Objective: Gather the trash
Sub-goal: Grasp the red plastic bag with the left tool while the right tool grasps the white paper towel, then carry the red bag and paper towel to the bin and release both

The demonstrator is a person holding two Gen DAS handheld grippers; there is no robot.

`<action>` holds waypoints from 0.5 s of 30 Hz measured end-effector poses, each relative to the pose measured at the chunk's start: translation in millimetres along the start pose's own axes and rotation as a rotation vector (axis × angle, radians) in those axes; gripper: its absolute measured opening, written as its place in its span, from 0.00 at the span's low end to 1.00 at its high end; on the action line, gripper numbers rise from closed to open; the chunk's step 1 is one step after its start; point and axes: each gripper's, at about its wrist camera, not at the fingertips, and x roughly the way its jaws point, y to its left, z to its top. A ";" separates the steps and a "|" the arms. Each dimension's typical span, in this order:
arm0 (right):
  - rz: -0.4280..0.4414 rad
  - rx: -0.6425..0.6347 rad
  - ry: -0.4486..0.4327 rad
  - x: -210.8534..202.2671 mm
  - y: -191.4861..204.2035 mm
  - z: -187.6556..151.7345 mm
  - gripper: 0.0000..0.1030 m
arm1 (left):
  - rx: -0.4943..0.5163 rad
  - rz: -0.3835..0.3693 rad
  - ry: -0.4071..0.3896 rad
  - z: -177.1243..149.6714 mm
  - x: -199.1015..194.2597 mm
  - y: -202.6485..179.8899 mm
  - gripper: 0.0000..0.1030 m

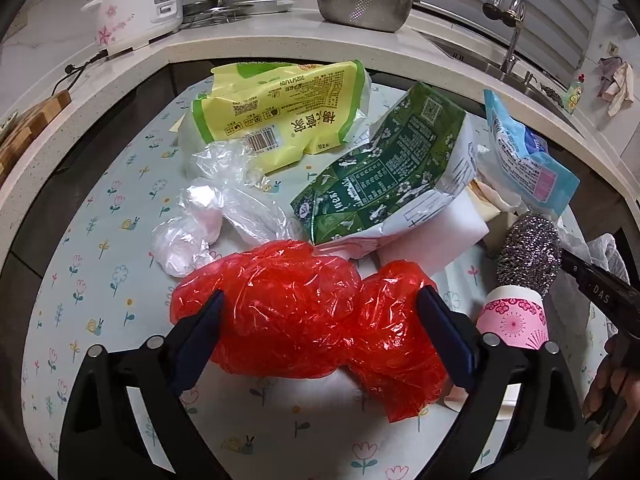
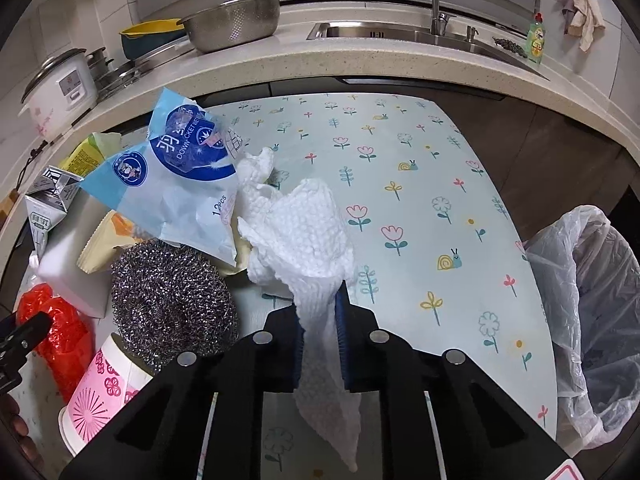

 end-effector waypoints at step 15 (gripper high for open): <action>-0.003 0.066 -0.088 -71.9 -28.1 -11.8 0.07 | 0.038 -0.083 -0.019 -10.9 -37.2 -21.9 0.11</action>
